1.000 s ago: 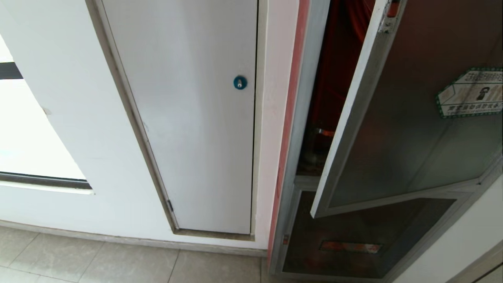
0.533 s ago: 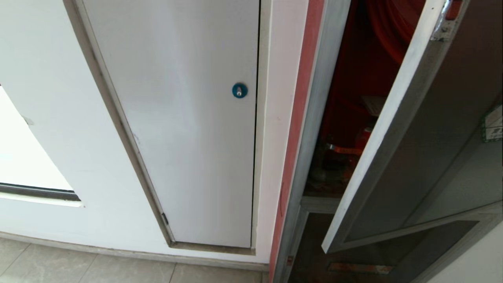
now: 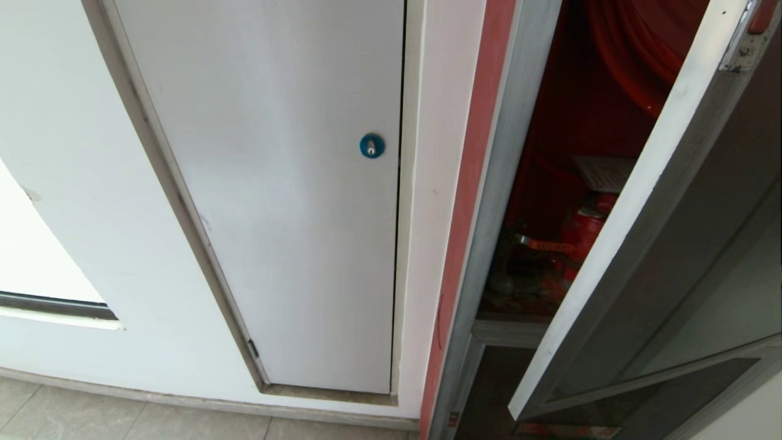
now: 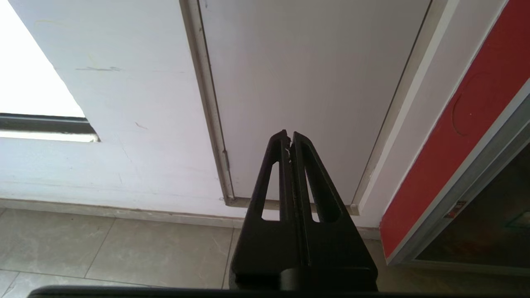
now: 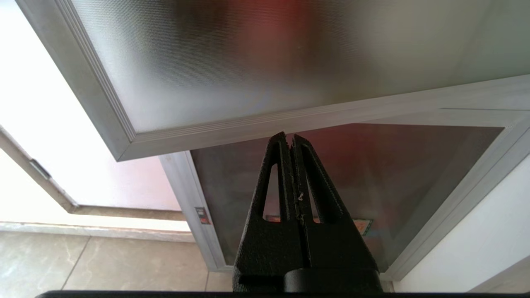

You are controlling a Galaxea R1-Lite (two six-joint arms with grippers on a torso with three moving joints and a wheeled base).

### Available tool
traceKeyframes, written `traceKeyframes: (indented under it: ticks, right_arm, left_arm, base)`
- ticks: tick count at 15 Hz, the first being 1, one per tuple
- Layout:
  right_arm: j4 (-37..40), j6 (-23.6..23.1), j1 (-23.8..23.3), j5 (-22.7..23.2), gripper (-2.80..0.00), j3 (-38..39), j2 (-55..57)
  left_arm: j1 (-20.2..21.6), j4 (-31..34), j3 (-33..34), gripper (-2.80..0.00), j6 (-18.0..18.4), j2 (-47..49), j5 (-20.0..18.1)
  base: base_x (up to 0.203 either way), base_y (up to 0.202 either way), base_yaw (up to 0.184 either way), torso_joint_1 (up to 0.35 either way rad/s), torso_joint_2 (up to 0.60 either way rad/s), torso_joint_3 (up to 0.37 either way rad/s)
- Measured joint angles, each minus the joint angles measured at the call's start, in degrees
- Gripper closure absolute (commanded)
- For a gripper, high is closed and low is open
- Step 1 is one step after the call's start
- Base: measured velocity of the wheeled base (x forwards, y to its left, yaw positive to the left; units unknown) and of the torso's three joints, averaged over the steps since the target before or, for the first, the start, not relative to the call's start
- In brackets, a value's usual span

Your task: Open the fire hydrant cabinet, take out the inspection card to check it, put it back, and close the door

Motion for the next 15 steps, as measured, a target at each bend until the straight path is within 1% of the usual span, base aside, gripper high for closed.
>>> traceKeyframes:
  ticks: [5,10,12,14,15]
  right_arm:
    - [0.0,1.5,0.0,0.0,0.00,0.0,0.0]
    - [0.7,1.7,0.0,0.2,0.00,-1.4,0.1]
    - [1.2,2.7,0.2,1.9,0.00,-6.4,2.4]
    - [1.3,4.5,0.3,6.2,0.00,-13.3,7.9]
    - [1.3,5.1,0.3,9.1,0.00,-17.0,11.4]
  left_arm:
    - [0.0,0.0,0.0,0.00,0.0,0.0,0.0]
    - [0.0,0.0,0.0,0.00,0.0,0.0,0.0]
    - [0.0,0.0,0.0,0.00,0.0,0.0,0.0]
    - [0.0,0.0,0.0,0.00,0.0,0.0,0.0]
    - [0.0,0.0,0.0,0.00,0.0,0.0,0.0]
  base:
    - [0.000,0.000,0.000,0.000,0.00,0.000]
    - [0.000,0.000,0.000,0.000,0.00,0.000]
    - [0.000,0.000,0.000,0.000,0.00,0.000]
    - [0.000,0.000,0.000,0.000,0.00,0.000]
    - [0.000,0.000,0.000,0.000,0.00,0.000]
